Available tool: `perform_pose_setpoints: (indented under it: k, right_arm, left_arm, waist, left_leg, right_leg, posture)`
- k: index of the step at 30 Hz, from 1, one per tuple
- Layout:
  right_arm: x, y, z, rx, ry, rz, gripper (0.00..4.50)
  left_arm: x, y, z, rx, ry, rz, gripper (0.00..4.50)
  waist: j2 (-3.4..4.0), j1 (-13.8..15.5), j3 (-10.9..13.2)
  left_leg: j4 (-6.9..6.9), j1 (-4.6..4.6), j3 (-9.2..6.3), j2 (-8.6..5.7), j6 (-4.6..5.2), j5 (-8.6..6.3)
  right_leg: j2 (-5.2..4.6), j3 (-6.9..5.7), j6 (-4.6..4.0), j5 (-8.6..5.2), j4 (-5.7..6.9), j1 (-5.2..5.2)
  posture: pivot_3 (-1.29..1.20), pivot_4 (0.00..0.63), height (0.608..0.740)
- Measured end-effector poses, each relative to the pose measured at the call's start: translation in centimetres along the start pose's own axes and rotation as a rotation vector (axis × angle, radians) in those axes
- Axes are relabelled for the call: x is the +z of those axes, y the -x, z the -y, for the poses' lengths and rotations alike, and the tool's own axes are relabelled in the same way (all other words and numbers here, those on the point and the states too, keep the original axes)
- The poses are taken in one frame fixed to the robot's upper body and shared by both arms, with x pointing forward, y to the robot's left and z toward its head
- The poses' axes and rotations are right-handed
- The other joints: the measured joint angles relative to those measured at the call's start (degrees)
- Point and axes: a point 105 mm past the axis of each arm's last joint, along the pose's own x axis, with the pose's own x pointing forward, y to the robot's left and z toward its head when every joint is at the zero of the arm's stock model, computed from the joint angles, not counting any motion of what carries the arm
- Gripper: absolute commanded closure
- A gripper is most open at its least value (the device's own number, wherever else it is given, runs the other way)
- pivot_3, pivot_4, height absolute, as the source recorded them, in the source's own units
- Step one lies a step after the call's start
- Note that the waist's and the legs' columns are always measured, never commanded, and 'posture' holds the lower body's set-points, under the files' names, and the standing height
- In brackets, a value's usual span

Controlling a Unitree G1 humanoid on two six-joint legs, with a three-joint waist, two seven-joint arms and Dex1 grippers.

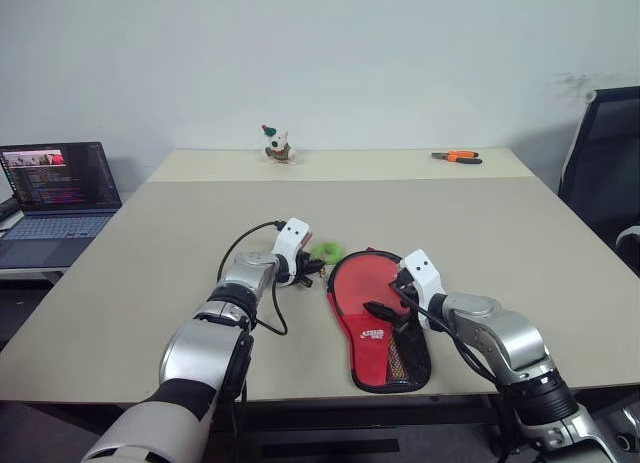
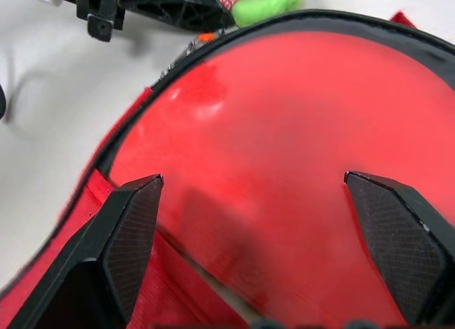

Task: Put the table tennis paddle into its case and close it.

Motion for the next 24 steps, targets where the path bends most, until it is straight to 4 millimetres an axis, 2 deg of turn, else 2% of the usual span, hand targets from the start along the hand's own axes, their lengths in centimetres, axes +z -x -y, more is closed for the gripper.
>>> perform_pose_setpoints:
  k: [1,6,15,24]
  right_arm:
    - [0.0,0.0,0.0,-0.003,0.004,0.001,0.0]
    - [0.3,-0.4,-0.3,-0.004,0.037,0.012,0.0]
    - [-0.4,-1.8,-1.7,0.043,0.124,-0.021,0.0]
    - [-0.9,-1.7,-2.3,0.095,0.154,-0.047,0.0]
  left_arm:
    - [0.0,0.0,0.0,0.001,0.002,0.001,4.49]
    - [-0.1,0.0,-0.1,0.004,0.017,0.008,4.49]
    - [0.1,-0.1,-0.2,0.027,0.009,-0.005,4.49]
    - [1.7,-0.5,-0.6,0.123,-0.099,-0.02,4.49]
  waist:
    - [0.0,0.0,0.0]
    - [0.0,-0.1,0.0]
    - [-0.06,-0.1,0.0]
    - [-0.18,0.0,-0.1]
  left_leg:
    - [0.0,0.01,0.0,-0.01,0.0,0.0]
    - [0.03,0.04,0.0,-0.01,0.0,0.0]
    - [0.05,0.08,-0.01,-0.03,-0.01,0.01]
    - [0.04,0.23,0.0,-0.03,-0.01,0.0]
  right_leg:
    - [0.0,0.0,0.0,0.0,0.03,0.0]
    - [0.01,0.01,0.0,0.0,0.11,0.0]
    - [0.01,0.02,0.0,0.0,0.15,0.01]
    - [0.02,0.05,0.01,-0.01,0.16,0.12]
  posture:
    - [0.0,0.15,0.74]
    - [0.0,0.15,0.74]
    - [0.0,0.15,0.74]
    - [0.0,0.15,0.74]
